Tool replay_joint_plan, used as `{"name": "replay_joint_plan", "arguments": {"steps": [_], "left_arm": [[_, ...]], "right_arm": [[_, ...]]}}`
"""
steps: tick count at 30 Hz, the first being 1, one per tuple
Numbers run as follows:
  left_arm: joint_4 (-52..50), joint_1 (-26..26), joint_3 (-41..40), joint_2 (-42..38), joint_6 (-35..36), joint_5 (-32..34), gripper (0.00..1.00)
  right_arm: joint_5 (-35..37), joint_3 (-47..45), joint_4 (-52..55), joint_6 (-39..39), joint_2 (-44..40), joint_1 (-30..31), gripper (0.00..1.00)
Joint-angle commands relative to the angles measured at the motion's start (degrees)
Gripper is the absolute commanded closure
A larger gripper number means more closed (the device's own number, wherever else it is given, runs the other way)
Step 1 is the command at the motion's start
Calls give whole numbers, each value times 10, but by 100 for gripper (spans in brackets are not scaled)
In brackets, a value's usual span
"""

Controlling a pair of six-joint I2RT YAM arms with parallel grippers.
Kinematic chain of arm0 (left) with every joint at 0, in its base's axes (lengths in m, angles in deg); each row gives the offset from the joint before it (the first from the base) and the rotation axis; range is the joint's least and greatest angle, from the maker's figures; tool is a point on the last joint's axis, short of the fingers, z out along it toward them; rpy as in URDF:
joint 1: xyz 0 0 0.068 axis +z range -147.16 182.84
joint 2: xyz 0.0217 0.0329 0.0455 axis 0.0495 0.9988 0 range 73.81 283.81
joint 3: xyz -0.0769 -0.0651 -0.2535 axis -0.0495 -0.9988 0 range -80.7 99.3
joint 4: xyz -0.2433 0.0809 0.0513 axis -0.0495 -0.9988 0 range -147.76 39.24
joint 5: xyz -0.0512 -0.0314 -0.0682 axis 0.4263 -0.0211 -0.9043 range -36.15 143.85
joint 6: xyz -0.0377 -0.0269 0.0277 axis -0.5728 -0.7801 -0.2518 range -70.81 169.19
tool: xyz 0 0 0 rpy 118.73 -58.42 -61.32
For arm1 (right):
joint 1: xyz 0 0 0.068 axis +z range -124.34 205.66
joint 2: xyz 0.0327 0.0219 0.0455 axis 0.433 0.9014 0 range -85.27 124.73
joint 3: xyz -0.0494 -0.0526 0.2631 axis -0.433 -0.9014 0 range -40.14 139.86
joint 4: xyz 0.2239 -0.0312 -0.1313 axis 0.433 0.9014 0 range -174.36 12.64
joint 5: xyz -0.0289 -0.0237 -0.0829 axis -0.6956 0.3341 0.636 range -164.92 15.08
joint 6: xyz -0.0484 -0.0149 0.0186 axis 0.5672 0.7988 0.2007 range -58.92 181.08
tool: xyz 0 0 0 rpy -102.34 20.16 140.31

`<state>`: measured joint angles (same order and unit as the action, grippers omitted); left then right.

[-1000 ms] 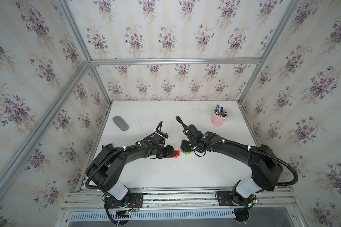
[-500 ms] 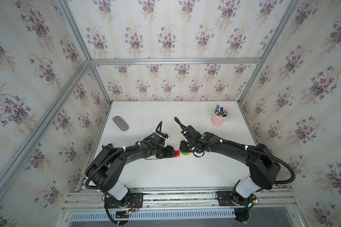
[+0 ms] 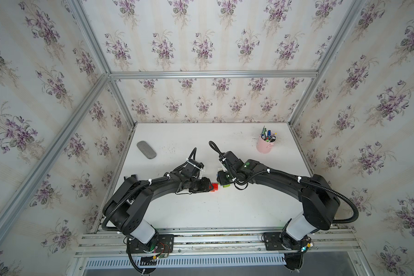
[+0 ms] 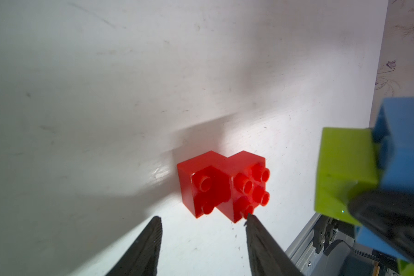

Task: Assemble the letter y with lego
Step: Adjust the lego brick at the center of the board.

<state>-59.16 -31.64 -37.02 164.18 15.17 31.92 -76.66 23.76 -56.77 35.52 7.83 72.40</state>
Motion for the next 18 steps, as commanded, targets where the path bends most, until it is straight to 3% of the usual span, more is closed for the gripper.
{"name": "replay_joint_plan", "arguments": {"steps": [1,10,18], "left_arm": [[-34,1,2,-7,0,24,40],[-57,1,21,-25,9,18,35],[-85,-3,-1,-56,19,17,39]], "right_arm": [[13,3,8,30,2,-7,80],[4,-21,-17,16,-6,-7,80],[5,-24,-16,26,-18,-8,80]]}}
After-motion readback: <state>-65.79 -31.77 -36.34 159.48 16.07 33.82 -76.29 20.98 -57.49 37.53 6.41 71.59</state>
